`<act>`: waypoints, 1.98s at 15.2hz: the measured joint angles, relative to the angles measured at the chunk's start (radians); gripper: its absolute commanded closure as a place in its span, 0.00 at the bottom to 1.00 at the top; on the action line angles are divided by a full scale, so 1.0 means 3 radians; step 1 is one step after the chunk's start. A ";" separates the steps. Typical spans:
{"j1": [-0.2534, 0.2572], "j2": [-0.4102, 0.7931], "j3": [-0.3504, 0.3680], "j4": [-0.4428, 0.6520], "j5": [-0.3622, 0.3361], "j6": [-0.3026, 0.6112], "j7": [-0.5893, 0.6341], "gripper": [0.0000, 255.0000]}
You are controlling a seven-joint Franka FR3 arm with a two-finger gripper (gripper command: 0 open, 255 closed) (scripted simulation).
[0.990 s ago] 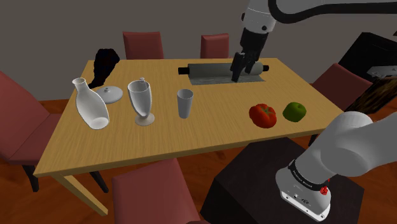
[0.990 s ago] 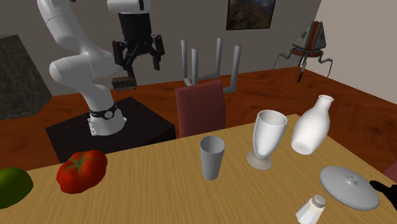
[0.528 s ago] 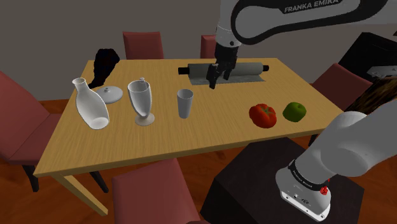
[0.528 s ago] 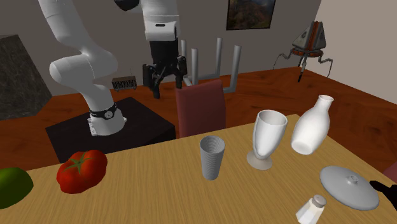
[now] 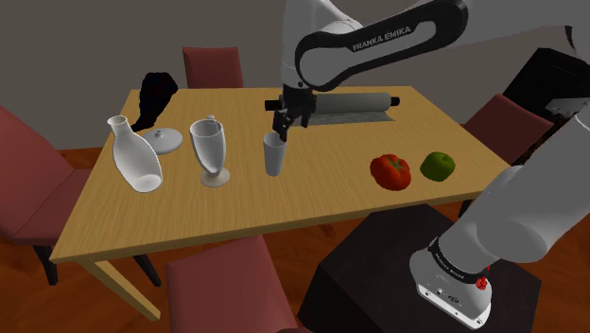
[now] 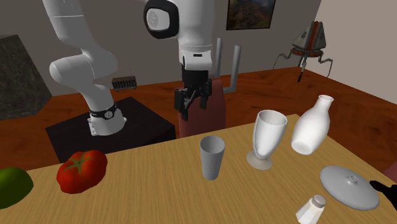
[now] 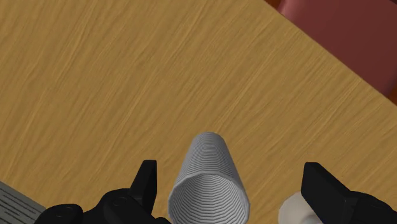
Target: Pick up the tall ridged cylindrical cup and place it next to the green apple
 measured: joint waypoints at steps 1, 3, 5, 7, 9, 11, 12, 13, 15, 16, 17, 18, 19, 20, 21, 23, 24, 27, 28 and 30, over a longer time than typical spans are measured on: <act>0.0009 0.0110 0.0011 0.0063 -0.0046 0.0043 0.0044 0.00; 0.0036 0.0384 0.0028 0.0250 -0.0158 0.0117 0.0147 0.00; 0.0084 0.0658 0.0040 0.0455 -0.0273 0.0173 0.0264 0.00; 0.0114 0.0872 0.0028 0.0605 -0.0367 0.0224 0.0327 0.00; 0.0147 0.1028 0.0019 0.0726 -0.0430 0.0251 0.0381 0.00; 0.0158 0.1117 0.0008 0.0754 -0.0465 0.0309 0.0405 0.00; 0.0162 0.1161 0.0002 0.0763 -0.0480 0.0342 0.0416 0.00; 0.0161 0.1184 -0.0003 0.0748 -0.0490 0.0379 0.0419 0.00; 0.0158 0.1236 -0.0016 0.0725 -0.0511 0.0452 0.0427 0.00; 0.0158 0.1253 -0.0020 0.0712 -0.0519 0.0482 0.0432 0.00; 0.0159 0.1266 -0.0022 0.0707 -0.0525 0.0500 0.0436 0.00; 0.0159 0.1270 -0.0023 0.0704 -0.0527 0.0506 0.0437 0.00; 0.0159 0.1275 -0.0024 0.0707 -0.0528 0.0509 0.0438 0.00; 0.0160 0.1277 -0.0024 0.0708 -0.0529 0.0510 0.0438 0.00; 0.0160 0.1277 -0.0024 0.0708 -0.0529 0.0511 0.0439 0.00; 0.0160 0.1278 -0.0024 0.0708 -0.0529 0.0511 0.0439 1.00; 0.0160 0.1278 -0.0024 0.0708 -0.0529 0.0511 0.0439 1.00; 0.0161 0.1278 -0.0024 0.0709 -0.0529 0.0512 0.0439 1.00; 0.0161 0.1278 -0.0024 0.0708 -0.0529 0.0512 0.0439 1.00; 0.0160 0.1278 -0.0024 0.0708 -0.0529 0.0511 0.0439 1.00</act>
